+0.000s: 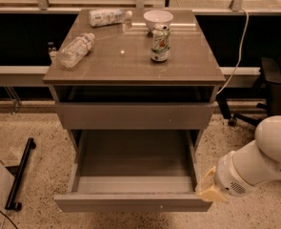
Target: Close middle drawer
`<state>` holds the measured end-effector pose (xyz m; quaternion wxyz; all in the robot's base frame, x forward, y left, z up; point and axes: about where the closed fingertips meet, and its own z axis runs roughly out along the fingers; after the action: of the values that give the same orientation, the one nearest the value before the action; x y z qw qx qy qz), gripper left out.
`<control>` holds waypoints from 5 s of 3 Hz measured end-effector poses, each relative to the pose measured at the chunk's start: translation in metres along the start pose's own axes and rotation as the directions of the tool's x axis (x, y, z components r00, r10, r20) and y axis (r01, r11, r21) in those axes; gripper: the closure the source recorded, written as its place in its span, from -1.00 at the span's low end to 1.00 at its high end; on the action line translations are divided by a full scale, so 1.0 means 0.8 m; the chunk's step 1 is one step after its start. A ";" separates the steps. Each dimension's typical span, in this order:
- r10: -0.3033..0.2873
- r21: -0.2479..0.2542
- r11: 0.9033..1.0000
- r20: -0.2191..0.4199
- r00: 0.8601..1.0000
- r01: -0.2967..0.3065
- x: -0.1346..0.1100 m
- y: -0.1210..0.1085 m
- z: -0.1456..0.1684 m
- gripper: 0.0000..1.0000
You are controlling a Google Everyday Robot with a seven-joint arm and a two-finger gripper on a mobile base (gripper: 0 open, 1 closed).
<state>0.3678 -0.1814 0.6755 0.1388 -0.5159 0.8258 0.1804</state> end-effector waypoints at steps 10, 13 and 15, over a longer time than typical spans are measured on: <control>0.223 -0.127 0.972 0.262 0.939 -0.196 0.078 -0.101 0.283 1.00; 0.203 -0.086 0.979 0.333 0.921 -0.184 0.054 -0.129 0.308 1.00; 0.176 -0.063 0.984 0.394 0.902 -0.165 0.022 -0.163 0.328 1.00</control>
Offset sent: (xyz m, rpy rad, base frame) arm -0.0076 -0.0020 -0.0265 0.0066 0.0506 -0.0048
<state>0.4890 -0.1326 0.4131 0.2801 -0.3960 0.8198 0.3044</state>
